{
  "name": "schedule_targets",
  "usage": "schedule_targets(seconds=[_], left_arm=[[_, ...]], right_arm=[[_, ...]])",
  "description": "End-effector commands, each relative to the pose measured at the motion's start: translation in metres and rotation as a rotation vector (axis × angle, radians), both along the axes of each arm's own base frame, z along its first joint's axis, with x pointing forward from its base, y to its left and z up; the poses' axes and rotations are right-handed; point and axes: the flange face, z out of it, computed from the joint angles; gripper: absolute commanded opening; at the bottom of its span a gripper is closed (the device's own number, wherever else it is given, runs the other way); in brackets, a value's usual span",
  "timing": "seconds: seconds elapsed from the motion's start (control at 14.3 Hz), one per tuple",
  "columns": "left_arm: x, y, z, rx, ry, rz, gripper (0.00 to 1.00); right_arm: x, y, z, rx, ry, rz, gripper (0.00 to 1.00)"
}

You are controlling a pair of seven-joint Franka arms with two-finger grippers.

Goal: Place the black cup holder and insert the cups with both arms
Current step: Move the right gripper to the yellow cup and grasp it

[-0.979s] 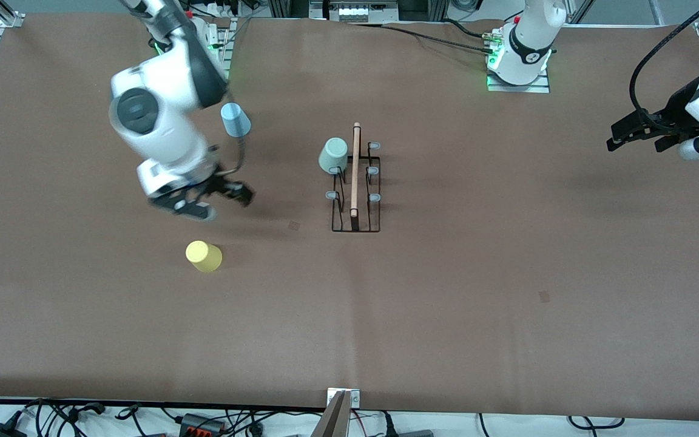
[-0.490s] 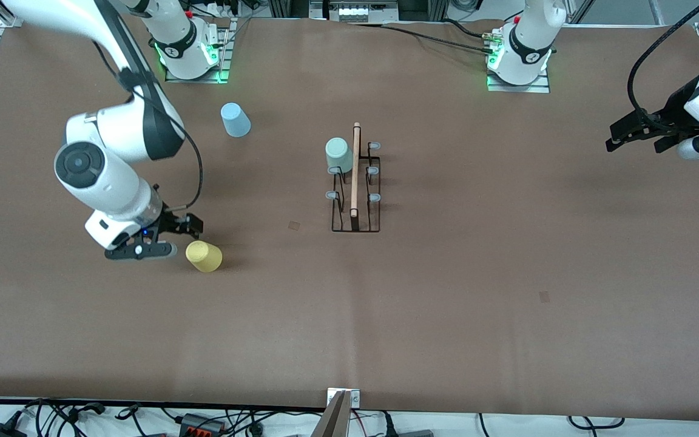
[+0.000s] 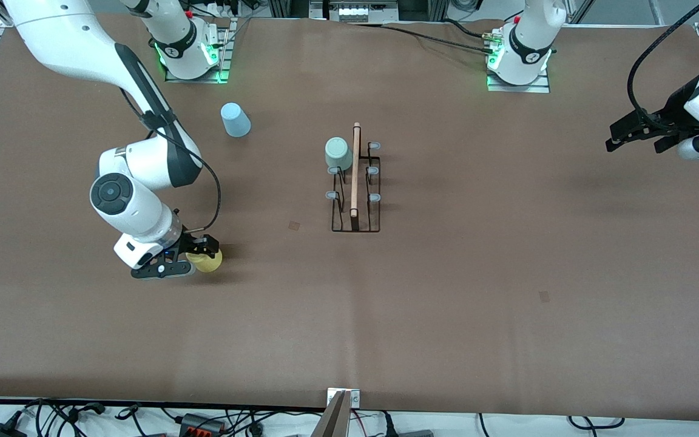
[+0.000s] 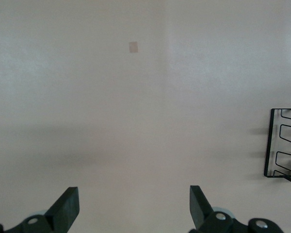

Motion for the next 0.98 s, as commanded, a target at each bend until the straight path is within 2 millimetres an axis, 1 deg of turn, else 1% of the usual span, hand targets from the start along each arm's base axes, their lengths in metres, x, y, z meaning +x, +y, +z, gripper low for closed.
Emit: schedule_targets(seconds=[0.0,0.07,0.21,0.35,0.49,0.56,0.63,0.7,0.77,0.84,0.91], left_arm=[[0.018,-0.002,0.008,0.027,0.001,-0.001,1.0],[0.023,-0.003,0.009,0.028,0.006,-0.001,1.0],[0.028,-0.005,0.01,0.028,0.027,-0.004,1.0],[0.027,-0.005,0.011,0.029,0.035,-0.005,1.0],[0.027,-0.004,0.011,0.029,0.035,-0.005,1.0],[0.027,-0.004,0.011,0.029,0.035,-0.005,1.0],[0.027,-0.006,0.012,0.029,0.034,-0.006,1.0],[0.027,-0.007,0.012,0.029,0.032,-0.009,1.0],[0.027,-0.007,0.015,0.03,0.028,-0.009,1.0],[0.028,-0.007,0.015,0.03,0.029,-0.009,1.0],[0.029,-0.007,0.016,0.03,0.026,-0.009,1.0]], right_arm=[[-0.001,0.001,-0.011,0.002,-0.016,0.006,1.0],[-0.004,0.0,-0.018,0.001,-0.007,0.006,1.0],[-0.005,-0.001,-0.024,0.005,-0.012,0.006,1.0],[-0.013,-0.001,-0.034,0.002,0.007,0.008,1.0],[-0.017,-0.006,-0.038,-0.003,0.018,0.004,1.0],[-0.019,-0.006,-0.039,-0.005,0.021,0.009,0.98],[-0.019,-0.007,-0.039,-0.005,0.018,0.009,0.77],[-0.018,-0.008,-0.038,-0.006,0.016,0.014,0.54],[-0.016,-0.008,-0.032,-0.007,0.008,0.015,0.33],[-0.014,-0.008,-0.026,-0.006,-0.002,0.016,0.16],[-0.012,-0.007,-0.013,-0.008,-0.02,0.026,0.08]])
